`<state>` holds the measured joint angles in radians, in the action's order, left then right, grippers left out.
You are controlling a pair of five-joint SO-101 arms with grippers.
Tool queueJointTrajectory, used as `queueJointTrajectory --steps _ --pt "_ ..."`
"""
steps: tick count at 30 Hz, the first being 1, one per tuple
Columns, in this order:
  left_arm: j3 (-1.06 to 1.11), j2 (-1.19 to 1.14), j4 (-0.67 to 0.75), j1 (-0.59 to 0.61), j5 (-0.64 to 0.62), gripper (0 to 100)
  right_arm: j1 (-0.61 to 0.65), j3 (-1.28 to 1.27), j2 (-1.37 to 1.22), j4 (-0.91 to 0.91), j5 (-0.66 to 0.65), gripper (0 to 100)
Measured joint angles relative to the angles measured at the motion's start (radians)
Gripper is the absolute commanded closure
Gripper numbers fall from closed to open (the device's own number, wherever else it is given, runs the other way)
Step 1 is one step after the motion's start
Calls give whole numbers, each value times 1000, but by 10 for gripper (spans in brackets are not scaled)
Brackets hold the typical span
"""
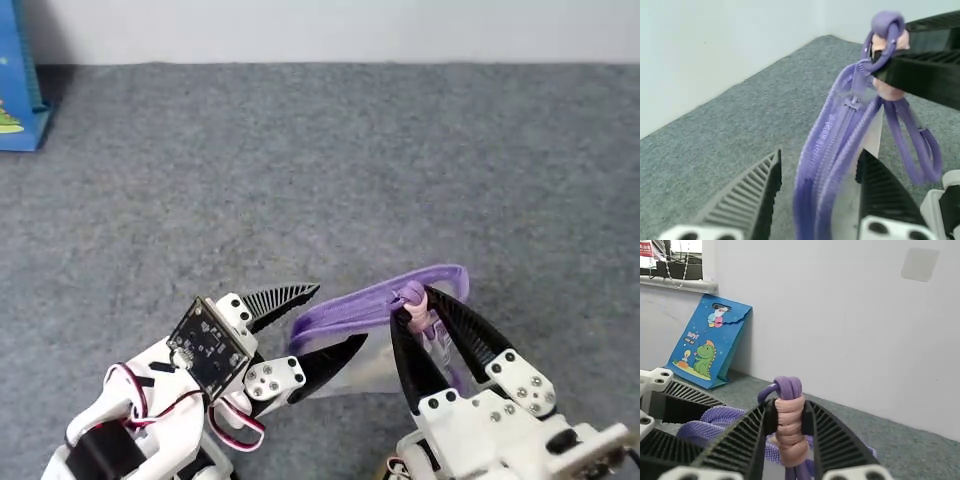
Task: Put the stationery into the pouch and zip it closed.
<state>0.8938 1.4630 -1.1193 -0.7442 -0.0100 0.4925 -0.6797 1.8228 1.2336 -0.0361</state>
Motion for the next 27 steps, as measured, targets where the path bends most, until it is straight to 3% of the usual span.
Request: queueJointTrajectory --steps 4,11,18,27 --pt "28 0 0 -5 0 784 0 0 0 0 0 991" --pt "81 -3 0 -126 3 983 0 0 0 0 0 991" --pt "81 5 0 -153 8 988 -8 0 0 0 0 991" --pt "83 6 -29 -153 5 990 -351 -166 0 -95 2 991"
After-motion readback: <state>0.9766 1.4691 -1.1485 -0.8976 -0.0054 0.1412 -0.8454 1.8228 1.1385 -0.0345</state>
